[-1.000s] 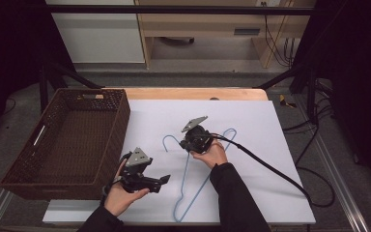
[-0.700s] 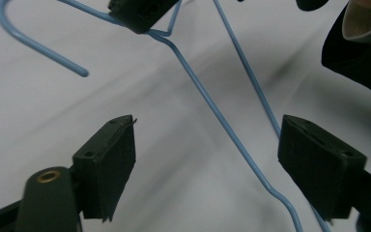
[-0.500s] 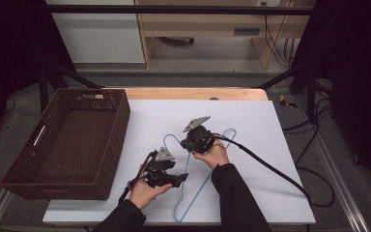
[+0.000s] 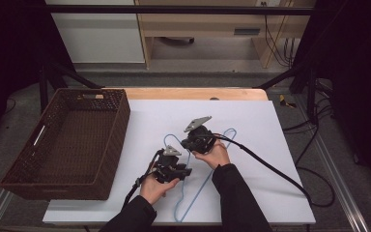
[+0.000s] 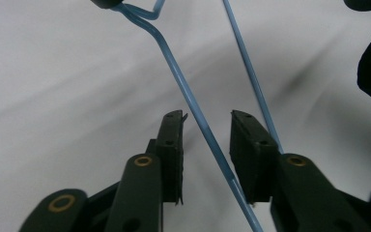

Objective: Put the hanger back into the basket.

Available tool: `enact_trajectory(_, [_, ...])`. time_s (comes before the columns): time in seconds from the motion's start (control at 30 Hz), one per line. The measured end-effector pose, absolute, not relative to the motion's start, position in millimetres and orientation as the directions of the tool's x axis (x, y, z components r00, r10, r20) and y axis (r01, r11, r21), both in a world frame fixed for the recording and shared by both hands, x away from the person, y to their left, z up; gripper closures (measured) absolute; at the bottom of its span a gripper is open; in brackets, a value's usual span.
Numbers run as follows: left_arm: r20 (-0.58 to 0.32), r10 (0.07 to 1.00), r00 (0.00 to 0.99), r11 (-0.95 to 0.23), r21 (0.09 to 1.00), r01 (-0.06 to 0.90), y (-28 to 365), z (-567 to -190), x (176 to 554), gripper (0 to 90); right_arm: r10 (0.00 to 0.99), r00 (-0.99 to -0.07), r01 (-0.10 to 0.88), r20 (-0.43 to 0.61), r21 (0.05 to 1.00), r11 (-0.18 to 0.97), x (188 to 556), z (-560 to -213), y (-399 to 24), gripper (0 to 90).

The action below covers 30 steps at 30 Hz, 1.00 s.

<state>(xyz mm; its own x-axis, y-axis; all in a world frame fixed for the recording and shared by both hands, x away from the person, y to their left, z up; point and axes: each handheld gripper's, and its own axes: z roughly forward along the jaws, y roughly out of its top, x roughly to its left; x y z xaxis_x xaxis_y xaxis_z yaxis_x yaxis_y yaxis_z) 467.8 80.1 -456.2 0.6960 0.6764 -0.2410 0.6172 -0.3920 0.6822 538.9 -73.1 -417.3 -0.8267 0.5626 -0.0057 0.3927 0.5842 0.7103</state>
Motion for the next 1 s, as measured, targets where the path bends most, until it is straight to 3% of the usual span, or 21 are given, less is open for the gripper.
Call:
enact_trajectory(0.17, [-0.261,0.680,0.685,-0.377,0.677,0.632,79.0,-456.1,468.1,74.8,0.563,-0.827,0.394,-0.003,0.710,0.583,538.9,-417.4,-73.2,86.1])
enact_trajectory(0.63, [-0.294,0.737,0.609,-0.301,0.664,0.684,74.2,-453.4,463.5,80.1,0.579,-0.815,0.395,-0.020,0.711,0.581,536.1,-413.3,-77.1,85.2])
enact_trajectory(1.0, [-0.303,0.755,0.581,-0.234,0.703,0.671,79.1,-443.2,457.2,87.0,0.596,-0.802,0.356,-0.027,0.780,0.514,516.3,-393.9,-107.0,67.3])
